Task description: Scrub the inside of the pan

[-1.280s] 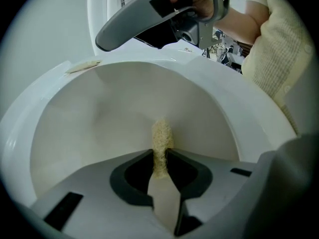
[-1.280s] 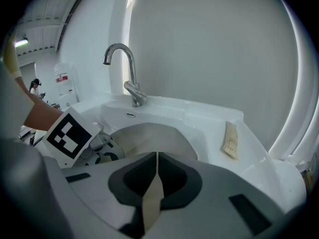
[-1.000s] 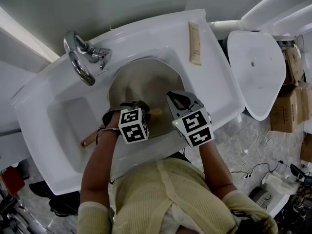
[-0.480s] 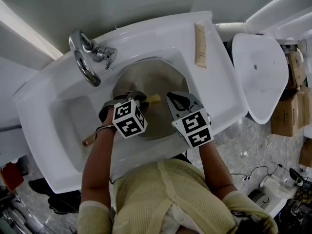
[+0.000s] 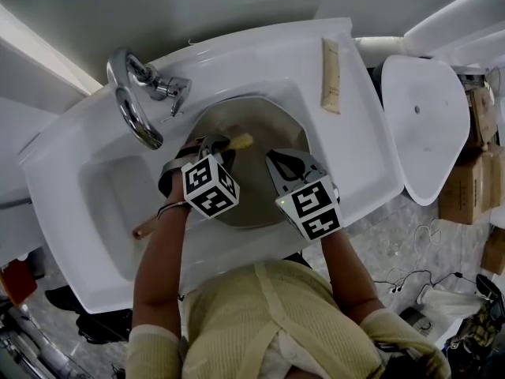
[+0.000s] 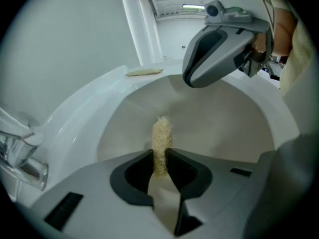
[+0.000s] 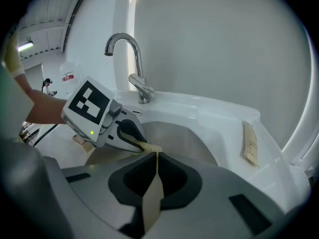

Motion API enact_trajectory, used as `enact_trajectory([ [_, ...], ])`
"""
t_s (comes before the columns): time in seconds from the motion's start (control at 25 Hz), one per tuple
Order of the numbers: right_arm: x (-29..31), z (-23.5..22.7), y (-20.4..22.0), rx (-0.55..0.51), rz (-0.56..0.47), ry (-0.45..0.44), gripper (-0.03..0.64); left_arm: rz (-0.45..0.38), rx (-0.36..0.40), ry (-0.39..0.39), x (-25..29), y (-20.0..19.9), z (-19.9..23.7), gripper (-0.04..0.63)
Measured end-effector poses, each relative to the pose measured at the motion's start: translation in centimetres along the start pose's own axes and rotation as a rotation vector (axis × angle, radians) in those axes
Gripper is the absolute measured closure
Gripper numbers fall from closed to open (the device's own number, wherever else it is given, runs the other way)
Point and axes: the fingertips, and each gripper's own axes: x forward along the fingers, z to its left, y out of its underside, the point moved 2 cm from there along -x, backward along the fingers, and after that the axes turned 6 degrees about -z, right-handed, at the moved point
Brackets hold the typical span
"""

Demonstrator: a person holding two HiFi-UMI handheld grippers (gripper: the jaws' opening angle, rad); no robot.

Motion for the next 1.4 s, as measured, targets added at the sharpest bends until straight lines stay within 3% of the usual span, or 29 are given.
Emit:
enact_trajectory([
  [0.48,1.3,0.1,0.4,-0.003,0.017,-0.037,0.588,0.057,-0.008,-0.098,1.2,1.1,2.2,0.472],
  [0.64,1.7,0.1,0.6,-0.001,0.021,-0.047,0.588,0.106,0.028,-0.115,1.7,1.7,2.4,0.472],
  [0.88,1.9,0.2,0.6,-0.005,0.025,-0.057,0.588,0.183,0.092,-0.119,2.1,2.3,2.3,0.472],
  [1.4,1.9,0.5,0.6,-0.008,0.024,-0.064,0.588,0.274,0.126,-0.043,1.4,3.7,1.2,0.472],
])
